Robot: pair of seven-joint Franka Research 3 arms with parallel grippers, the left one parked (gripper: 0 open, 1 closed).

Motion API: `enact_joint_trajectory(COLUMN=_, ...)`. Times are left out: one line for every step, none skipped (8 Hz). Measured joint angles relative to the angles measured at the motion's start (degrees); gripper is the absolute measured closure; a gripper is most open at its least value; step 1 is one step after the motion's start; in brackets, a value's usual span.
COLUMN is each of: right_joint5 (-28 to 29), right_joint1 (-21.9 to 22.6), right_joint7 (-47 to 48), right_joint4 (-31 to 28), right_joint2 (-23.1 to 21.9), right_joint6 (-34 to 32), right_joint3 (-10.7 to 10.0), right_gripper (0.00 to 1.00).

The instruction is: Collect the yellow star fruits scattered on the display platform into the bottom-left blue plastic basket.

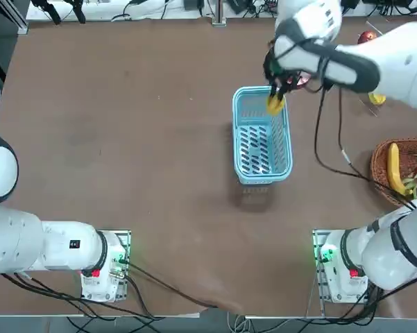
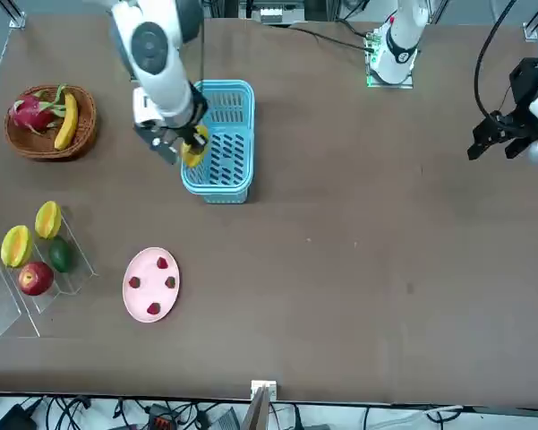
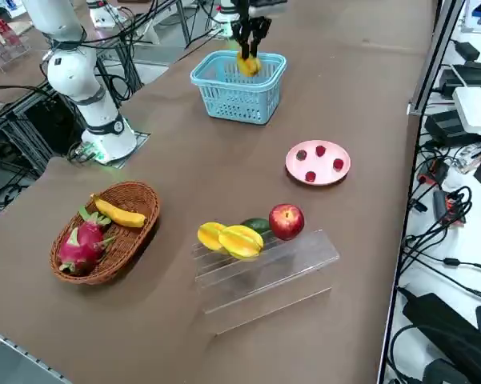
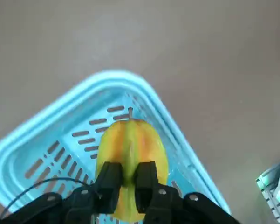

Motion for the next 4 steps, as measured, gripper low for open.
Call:
enact_joint_trajectory(right_joint5=0.12, right_joint1=0.9, right_joint7=0.31, right_joint4=-1.51, right_joint2=0.13, right_joint6=0.85, right_joint3=-0.06, right_gripper=0.74)
enact_joint_trajectory(right_joint5=0.16, right_joint1=1.39, right_joint7=0.5, right_joint4=-2.1, right_joint2=0.19, right_joint6=0.98, right_joint3=-0.1, right_gripper=0.58)
enact_joint_trajectory(right_joint5=0.17, right_joint1=1.66, right_joint7=0.66, right_joint4=-2.14, right_joint2=0.17, right_joint6=1.1, right_joint3=-0.24, right_gripper=0.41)
enact_joint_trajectory(right_joint5=0.17, right_joint1=1.68, right_joint7=0.76, right_joint4=-2.01, right_joint2=0.03, right_joint6=1.29, right_joint3=-0.52, right_gripper=0.2)
